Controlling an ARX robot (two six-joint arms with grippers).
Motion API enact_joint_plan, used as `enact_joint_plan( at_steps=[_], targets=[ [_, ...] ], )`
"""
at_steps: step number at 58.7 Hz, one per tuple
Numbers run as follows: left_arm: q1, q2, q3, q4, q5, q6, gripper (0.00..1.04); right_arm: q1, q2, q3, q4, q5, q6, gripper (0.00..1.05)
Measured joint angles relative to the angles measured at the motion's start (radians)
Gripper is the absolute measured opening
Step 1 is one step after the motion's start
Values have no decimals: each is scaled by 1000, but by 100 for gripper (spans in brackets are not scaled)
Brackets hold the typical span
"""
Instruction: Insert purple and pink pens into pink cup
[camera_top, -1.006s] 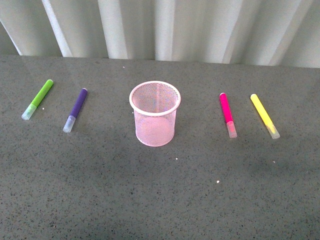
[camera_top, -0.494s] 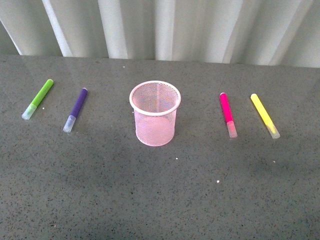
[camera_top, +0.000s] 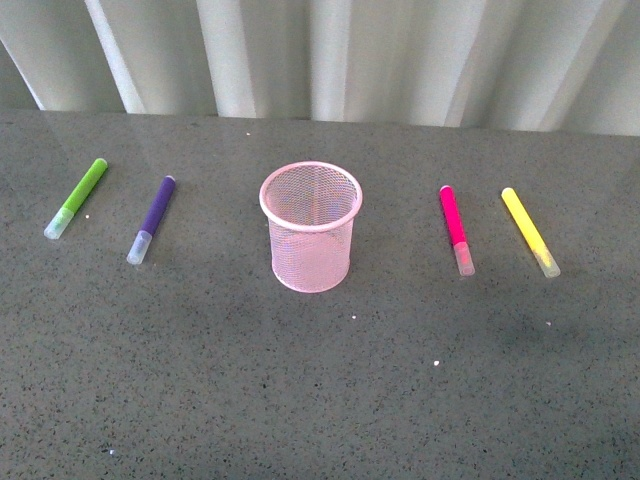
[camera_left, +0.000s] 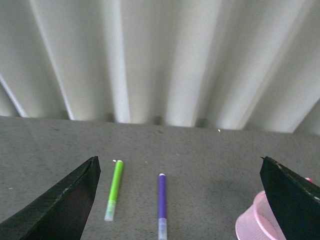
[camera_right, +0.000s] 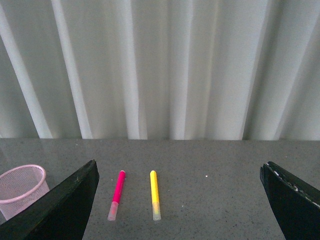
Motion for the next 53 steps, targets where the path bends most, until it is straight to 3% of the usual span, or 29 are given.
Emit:
enact_joint_plan(
  at_steps=[13, 25, 37, 53],
  targets=[
    [-19, 543, 452, -207, 74, 81, 98, 0, 0, 0, 0, 0, 0, 98],
    [-32, 792, 725, -413, 76, 117, 98, 0, 0, 0, 0, 0, 0, 98],
    [-26, 963, 845, -485, 26, 132, 98, 0, 0, 0, 0, 0, 0, 98],
    [-2, 1083, 856, -478, 6, 121, 98, 0, 0, 0, 0, 0, 0, 98]
  ],
)
